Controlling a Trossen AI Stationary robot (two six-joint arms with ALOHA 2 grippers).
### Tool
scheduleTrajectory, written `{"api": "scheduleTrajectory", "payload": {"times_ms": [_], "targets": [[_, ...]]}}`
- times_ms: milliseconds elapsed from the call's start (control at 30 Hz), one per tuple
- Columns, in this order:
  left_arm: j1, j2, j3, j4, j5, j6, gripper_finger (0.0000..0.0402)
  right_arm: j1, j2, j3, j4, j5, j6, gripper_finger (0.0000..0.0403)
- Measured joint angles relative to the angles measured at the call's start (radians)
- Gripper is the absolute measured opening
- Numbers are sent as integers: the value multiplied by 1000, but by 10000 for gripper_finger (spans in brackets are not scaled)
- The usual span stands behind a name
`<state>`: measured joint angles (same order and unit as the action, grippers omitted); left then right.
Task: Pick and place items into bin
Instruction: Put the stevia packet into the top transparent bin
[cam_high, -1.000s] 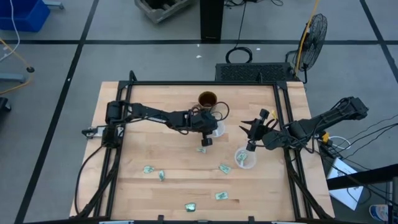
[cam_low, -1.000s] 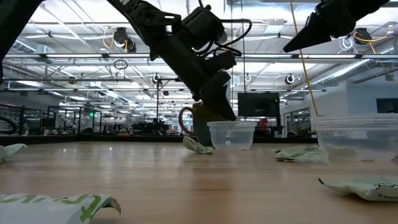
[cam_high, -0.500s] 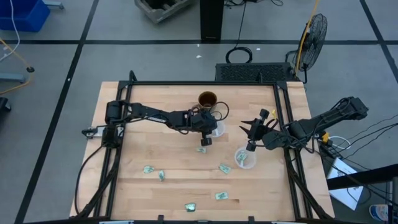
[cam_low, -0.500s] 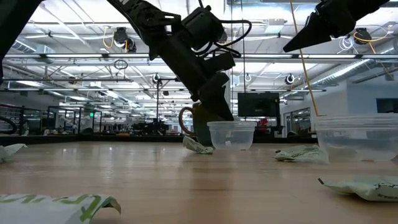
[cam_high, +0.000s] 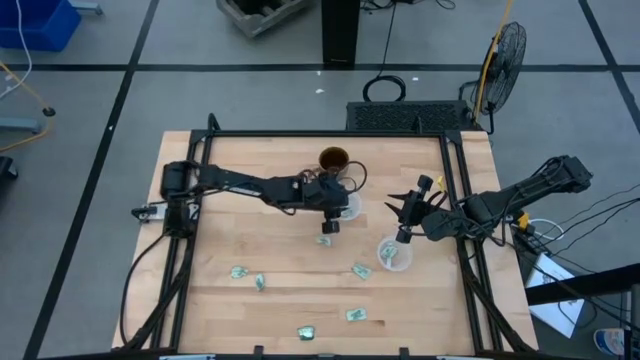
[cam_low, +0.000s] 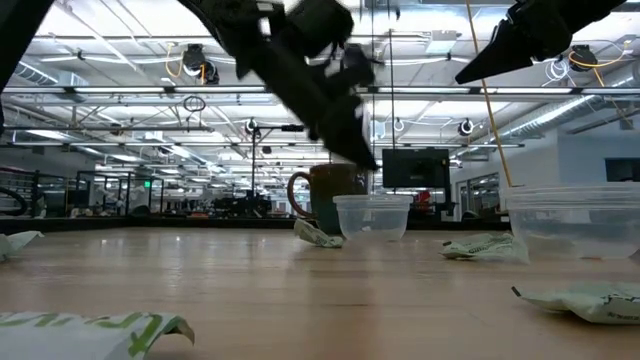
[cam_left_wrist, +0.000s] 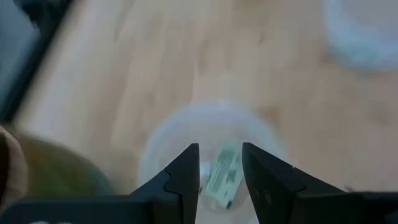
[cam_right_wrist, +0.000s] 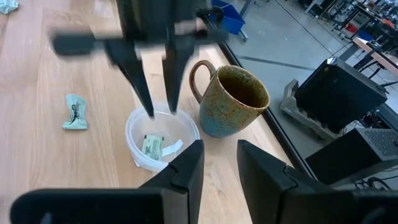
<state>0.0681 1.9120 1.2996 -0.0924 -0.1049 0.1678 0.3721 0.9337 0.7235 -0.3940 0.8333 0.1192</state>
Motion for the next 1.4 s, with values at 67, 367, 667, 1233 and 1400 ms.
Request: {"api": "scheduleTrajectory", "payload": {"times_ms": [67, 367, 667, 1233, 1400], "targets": [[-15, -60, 0, -29, 1, 18, 129, 0, 0, 0, 0, 0, 0, 89], [-91, -359, 2, -343, 2, -85, 129, 2, 0, 0, -2, -20, 22, 89], [-196, -536, 2, -785, 11, -372, 129, 2, 0, 0, 0, -106, 53, 89], [-521, -537, -419, -770, 136, -968, 129, 1, 1, -157, 184, -104, -4, 89], [-568, -537, -524, -620, 200, -1019, 129, 1, 1, -158, 265, -103, -26, 89]]}}
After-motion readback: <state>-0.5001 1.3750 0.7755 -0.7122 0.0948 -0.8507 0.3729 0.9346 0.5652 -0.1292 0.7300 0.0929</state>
